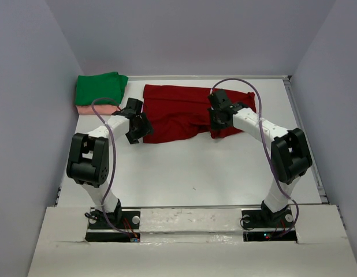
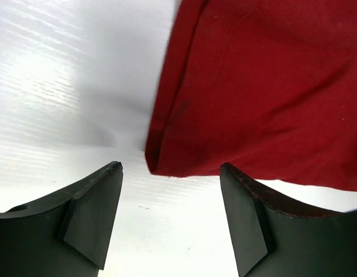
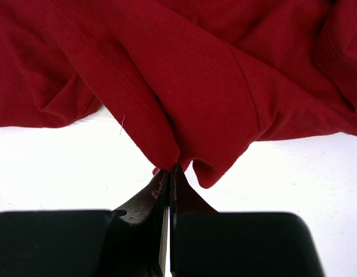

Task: Fold and stack the t-shirts
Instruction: Flatten the tshirt out

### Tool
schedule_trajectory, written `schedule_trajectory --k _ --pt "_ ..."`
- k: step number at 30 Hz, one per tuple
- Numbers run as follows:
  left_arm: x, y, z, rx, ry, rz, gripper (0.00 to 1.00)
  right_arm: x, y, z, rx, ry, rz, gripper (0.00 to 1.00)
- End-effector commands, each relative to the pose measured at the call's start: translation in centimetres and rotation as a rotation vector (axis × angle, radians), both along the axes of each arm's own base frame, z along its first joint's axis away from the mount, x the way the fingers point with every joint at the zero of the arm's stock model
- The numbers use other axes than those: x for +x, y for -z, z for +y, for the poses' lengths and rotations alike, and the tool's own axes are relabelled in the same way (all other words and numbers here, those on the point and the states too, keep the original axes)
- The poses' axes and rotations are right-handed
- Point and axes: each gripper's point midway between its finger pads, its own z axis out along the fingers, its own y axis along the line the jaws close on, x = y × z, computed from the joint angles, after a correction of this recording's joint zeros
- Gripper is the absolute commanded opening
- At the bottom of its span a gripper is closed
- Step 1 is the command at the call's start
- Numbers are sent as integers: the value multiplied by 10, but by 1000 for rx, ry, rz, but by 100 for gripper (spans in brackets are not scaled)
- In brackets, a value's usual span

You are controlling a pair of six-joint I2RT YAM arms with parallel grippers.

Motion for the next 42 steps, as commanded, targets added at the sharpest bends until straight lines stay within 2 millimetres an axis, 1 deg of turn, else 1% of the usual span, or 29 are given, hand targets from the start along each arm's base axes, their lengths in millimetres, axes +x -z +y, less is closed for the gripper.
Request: schedule_trajectory --k 1,6,10,13,17,24,32,34,35,40,42 --pt "0 -25 9 9 -17 -70 78 6 -16 2 35 -10 -53 0" --pt "0 -20 7 -4 -4 -68 77 5 -12 4 39 -15 -41 0" --pt "5 -20 5 -10 2 -75 75 4 -9 4 43 -18 -34 0" --pt "6 -20 -2 -41 17 -71 73 4 -12 4 41 -17 -40 0" --pt "9 -17 -3 -41 19 -68 70 5 -15 5 47 -19 -45 0" --pt "11 -11 -6 -49 26 -62 65 4 -11 6 49 -23 -36 0" --pt "10 -2 -12 -78 41 -39 64 6 -13 6 46 -23 -42 0" --pt "9 -1 -13 -83 45 -36 64 6 -13 6 47 -24 -41 0" --pt "9 -1 -12 -82 45 -38 64 8 -12 2 45 -14 -41 0" --pt "9 -2 -12 -79 43 -43 62 7 -8 4 47 -16 -29 0" --pt "9 -1 -12 -78 43 -40 57 7 -6 3 44 -18 -25 0"
